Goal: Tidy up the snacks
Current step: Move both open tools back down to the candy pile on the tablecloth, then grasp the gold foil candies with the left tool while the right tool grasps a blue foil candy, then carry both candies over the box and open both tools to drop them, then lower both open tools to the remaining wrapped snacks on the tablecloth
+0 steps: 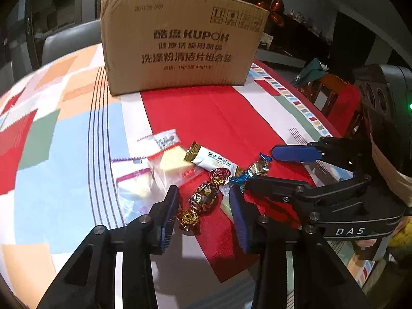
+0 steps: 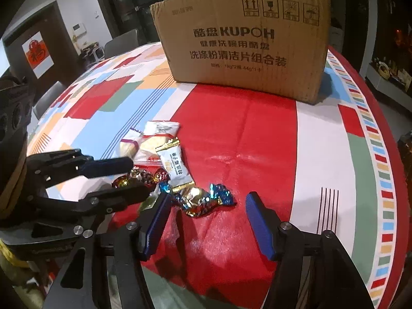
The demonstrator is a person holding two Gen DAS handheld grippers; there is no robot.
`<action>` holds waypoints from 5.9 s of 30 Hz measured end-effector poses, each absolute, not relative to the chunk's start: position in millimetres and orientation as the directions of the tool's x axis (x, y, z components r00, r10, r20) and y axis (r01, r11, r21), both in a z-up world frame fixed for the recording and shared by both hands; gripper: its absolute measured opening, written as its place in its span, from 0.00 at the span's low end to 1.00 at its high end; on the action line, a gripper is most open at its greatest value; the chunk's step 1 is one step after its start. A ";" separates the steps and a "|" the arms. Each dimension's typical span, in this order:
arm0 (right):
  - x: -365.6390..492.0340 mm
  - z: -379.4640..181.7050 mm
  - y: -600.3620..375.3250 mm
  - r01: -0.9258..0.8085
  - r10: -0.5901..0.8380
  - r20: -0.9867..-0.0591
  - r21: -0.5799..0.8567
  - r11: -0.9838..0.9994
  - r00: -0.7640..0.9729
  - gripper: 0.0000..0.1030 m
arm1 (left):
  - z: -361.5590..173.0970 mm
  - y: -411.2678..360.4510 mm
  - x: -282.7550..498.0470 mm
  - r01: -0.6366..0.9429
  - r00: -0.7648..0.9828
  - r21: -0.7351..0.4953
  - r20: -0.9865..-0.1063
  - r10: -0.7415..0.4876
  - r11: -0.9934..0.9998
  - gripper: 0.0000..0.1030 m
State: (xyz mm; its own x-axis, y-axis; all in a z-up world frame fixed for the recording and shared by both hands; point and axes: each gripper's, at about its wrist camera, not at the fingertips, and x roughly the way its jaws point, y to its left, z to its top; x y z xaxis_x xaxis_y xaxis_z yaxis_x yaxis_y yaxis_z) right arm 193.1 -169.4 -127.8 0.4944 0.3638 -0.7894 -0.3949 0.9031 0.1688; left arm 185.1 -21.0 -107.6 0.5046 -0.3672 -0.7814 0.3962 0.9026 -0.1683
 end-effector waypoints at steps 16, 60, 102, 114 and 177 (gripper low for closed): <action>187.3 -127.6 -170.0 -0.385 0.380 -0.770 0.189 0.903 0.513 0.32 | -100.9 -17.0 183.8 0.367 0.519 -0.197 -0.768 -0.376 0.909 0.22; 179.6 39.6 -190.2 -0.387 0.432 -0.412 0.191 0.902 0.802 0.32 | 58.9 -9.8 184.0 0.338 0.803 -0.142 -0.473 -0.364 0.930 0.22; 338.0 30.6 -196.9 -0.248 0.276 -0.519 0.125 0.961 0.809 0.43 | 43.1 -30.3 363.8 0.300 0.754 -0.110 -0.581 -0.306 0.948 0.44; 288.4 40.4 -193.9 -0.271 0.291 -0.463 0.110 0.956 0.837 0.51 | 63.7 -20.4 292.7 0.251 0.836 -0.066 -0.489 -0.250 0.966 0.57; 219.6 -123.0 -141.0 -0.429 0.406 -0.774 0.193 0.882 0.486 0.35 | -115.7 16.6 207.4 0.122 0.543 -0.149 -0.817 -0.191 0.981 0.52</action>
